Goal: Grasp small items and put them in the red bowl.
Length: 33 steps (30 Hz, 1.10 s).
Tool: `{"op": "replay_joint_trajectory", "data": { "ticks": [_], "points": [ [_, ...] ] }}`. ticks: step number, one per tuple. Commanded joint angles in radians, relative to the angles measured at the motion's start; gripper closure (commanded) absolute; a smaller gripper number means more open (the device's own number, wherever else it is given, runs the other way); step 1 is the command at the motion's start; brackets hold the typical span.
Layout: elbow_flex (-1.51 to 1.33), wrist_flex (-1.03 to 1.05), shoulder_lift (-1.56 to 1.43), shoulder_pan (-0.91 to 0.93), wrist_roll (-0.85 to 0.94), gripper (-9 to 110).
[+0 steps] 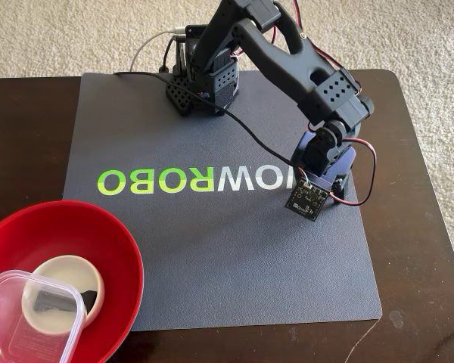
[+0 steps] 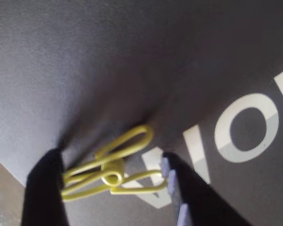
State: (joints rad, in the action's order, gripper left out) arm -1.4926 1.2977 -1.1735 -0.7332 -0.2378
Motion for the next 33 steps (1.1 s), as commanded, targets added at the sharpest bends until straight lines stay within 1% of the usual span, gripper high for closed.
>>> {"op": "replay_joint_trajectory", "data": {
  "ticks": [1, 3, 8, 11, 16, 19, 22, 25, 30, 33],
  "points": [
    [-0.015, 0.005, -0.020, -0.014, 0.008, 86],
    [-0.015, 0.005, -0.021, -0.008, 0.011, 91],
    [-0.015, 0.003, -0.031, 0.002, 0.014, 95],
    [-0.015, -0.002, -0.031, 0.009, 0.014, 101],
    [-0.015, -0.003, -0.038, 0.034, 0.006, 101],
    [-0.015, 0.003, -0.120, 0.089, 0.005, 101],
    [-0.015, 0.028, -0.265, 0.199, 0.005, 101],
    [-0.006, 0.071, -0.400, 0.356, -0.015, 101],
    [0.018, 0.103, -0.617, 0.680, -0.086, 101],
    [0.021, 0.094, -0.692, 0.914, -0.132, 101]
  ]
}}
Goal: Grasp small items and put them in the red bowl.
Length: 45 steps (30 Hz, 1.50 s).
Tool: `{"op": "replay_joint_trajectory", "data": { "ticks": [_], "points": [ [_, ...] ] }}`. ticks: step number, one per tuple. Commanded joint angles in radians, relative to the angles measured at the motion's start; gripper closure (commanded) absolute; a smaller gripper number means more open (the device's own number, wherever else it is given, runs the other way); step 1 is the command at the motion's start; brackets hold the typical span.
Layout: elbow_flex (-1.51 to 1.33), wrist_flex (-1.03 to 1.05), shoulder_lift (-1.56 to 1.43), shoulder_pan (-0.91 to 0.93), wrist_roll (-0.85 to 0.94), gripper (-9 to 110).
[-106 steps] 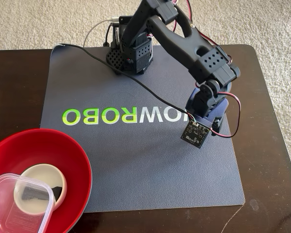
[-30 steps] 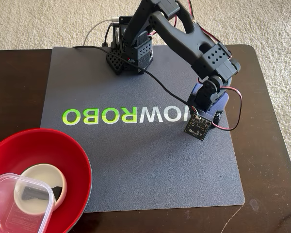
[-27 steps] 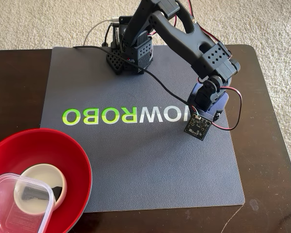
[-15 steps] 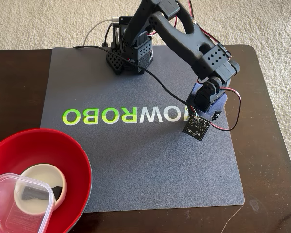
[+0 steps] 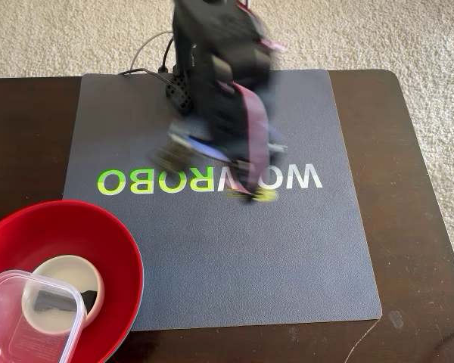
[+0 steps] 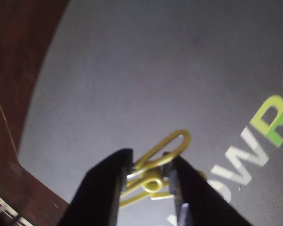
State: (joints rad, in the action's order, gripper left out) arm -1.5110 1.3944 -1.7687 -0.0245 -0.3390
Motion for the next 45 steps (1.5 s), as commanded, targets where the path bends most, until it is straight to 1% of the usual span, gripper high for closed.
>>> {"op": "replay_joint_trajectory", "data": {
  "ticks": [1, 5, 7, 9, 12, 15, 17, 19, 22, 23, 25, 27, 33, 35, 39, 41, 43, 45],
  "points": [
    [0.040, -0.008, -0.098, 0.284, -0.043, 101],
    [0.051, -0.075, -0.023, 0.566, -0.104, 101],
    [0.091, -0.120, 0.023, 0.640, -0.143, 101],
    [0.175, -0.127, 0.104, 0.670, -0.161, 101],
    [0.353, -0.130, 0.288, 0.680, -0.172, 101],
    [0.609, -0.118, 0.472, 0.661, -0.173, 101],
    [0.733, -0.117, 0.543, 0.637, -0.176, 101],
    [0.802, -0.117, 0.586, 0.611, -0.179, 101],
    [0.815, -0.095, 0.612, 0.572, -0.186, 101],
    [0.815, -0.072, 0.617, 0.565, -0.186, 100],
    [0.805, -0.023, 0.627, 0.549, -0.196, 85],
    [0.805, 0.005, 0.643, 0.549, -0.196, 79],
    [0.805, 0.071, 0.646, 0.543, -0.187, 71],
    [0.811, 0.114, 0.623, 0.541, -0.187, 71],
    [0.810, 0.219, 0.502, 0.525, -0.163, 71],
    [0.755, 0.287, 0.399, 0.494, -0.130, 71],
    [0.637, 0.307, 0.253, 0.440, -0.074, 74],
    [0.528, 0.301, 0.114, 0.368, 0.064, 84]
  ]
}}
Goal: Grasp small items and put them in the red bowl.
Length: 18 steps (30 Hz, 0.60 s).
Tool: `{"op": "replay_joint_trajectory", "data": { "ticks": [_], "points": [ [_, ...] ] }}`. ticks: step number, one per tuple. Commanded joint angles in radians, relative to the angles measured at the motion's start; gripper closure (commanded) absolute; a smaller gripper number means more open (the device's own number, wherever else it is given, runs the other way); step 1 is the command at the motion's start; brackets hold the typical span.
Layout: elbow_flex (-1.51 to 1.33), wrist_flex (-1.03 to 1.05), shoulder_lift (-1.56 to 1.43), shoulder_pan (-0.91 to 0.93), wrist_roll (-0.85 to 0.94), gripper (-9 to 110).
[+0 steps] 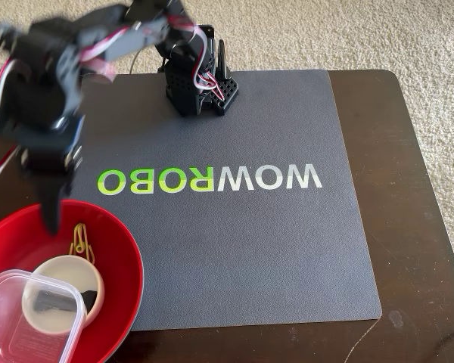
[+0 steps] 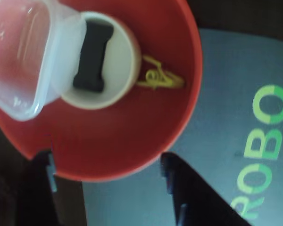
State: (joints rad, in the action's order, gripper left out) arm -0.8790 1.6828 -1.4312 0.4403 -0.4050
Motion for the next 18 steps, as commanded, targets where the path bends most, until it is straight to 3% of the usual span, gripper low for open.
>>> {"op": "replay_joint_trajectory", "data": {
  "ticks": [1, 4, 10, 15, 18],
  "points": [
    [-0.155, 0.009, -0.285, -0.140, 0.193, 89],
    [-0.325, 0.003, -0.425, -0.265, 0.241, 101],
    [-0.634, -0.012, -0.482, -0.414, 0.252, 101],
    [-0.963, -0.252, -0.650, -0.426, 0.291, 101],
    [-1.290, -0.460, -0.897, -0.445, 0.308, 101]
  ]
}}
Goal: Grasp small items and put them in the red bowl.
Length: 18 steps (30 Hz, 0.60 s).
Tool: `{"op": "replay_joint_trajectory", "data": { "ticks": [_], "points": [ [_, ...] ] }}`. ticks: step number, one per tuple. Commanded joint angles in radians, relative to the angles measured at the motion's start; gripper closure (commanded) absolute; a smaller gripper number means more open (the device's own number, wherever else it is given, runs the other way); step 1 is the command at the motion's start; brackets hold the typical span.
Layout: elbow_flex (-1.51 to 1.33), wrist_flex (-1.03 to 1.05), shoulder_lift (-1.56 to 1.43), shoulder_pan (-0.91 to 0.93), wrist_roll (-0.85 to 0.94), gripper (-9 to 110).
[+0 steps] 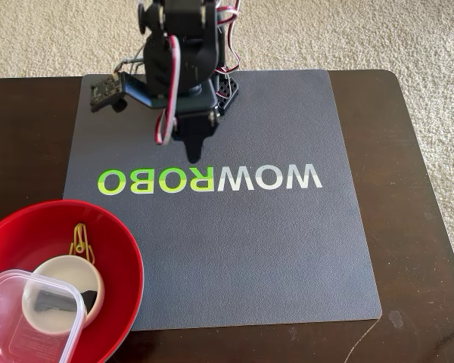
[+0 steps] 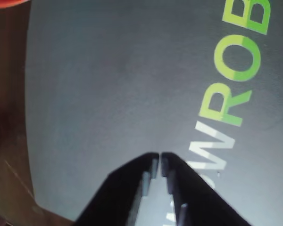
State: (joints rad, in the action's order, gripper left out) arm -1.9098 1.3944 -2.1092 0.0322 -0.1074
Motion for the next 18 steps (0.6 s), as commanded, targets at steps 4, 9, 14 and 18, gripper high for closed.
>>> {"op": "replay_joint_trajectory", "data": {
  "ticks": [4, 9, 14, 18],
  "points": [
    [-0.555, -0.282, -0.466, -0.061, 0.011, 101],
    [-0.772, -0.465, -0.560, -0.014, 0.006, 101],
    [-1.042, -0.425, -1.094, -0.009, 0.018, 101],
    [-1.101, -0.371, -1.183, 0.061, 0.008, 101]
  ]
}}
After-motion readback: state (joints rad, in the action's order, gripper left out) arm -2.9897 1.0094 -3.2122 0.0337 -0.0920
